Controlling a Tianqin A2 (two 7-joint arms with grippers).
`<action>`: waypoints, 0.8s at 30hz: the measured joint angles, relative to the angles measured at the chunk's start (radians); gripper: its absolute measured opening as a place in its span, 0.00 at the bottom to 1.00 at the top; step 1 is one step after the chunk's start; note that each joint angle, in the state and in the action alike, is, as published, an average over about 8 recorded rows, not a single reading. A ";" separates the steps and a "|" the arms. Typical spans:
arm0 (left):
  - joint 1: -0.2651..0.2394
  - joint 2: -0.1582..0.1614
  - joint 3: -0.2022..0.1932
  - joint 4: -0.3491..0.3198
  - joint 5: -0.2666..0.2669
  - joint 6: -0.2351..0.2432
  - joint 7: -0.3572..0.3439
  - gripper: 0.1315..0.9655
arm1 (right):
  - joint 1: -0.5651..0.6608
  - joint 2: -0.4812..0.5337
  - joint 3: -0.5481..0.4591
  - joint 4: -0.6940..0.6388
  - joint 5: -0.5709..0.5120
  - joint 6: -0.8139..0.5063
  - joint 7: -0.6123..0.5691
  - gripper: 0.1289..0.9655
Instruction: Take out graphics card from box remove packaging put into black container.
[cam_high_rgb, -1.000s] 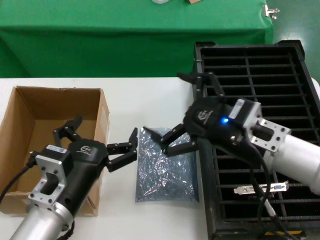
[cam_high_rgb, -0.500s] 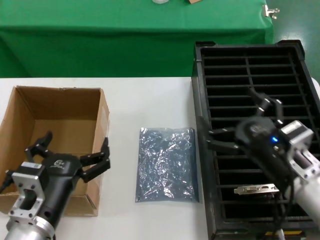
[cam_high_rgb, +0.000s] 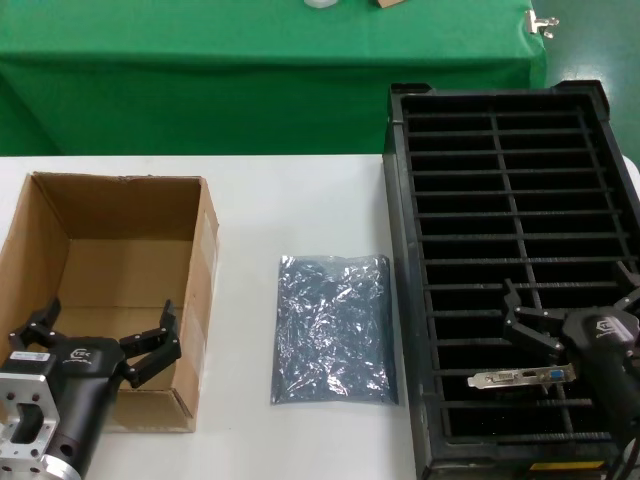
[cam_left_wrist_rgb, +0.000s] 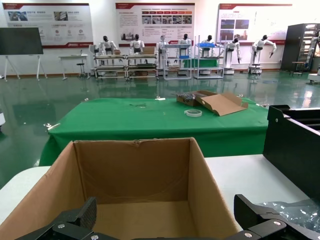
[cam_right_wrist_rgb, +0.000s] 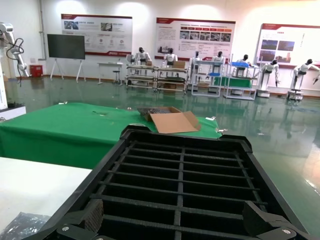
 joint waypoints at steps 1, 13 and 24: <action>0.000 0.000 0.000 0.000 -0.001 -0.001 0.001 1.00 | -0.001 0.000 0.001 0.000 0.000 0.001 0.000 1.00; 0.000 0.000 0.000 0.001 -0.002 -0.001 0.001 1.00 | -0.002 -0.001 0.002 0.000 0.000 0.002 0.000 1.00; 0.000 0.000 0.000 0.001 -0.002 -0.001 0.001 1.00 | -0.002 -0.001 0.002 0.000 0.000 0.002 0.000 1.00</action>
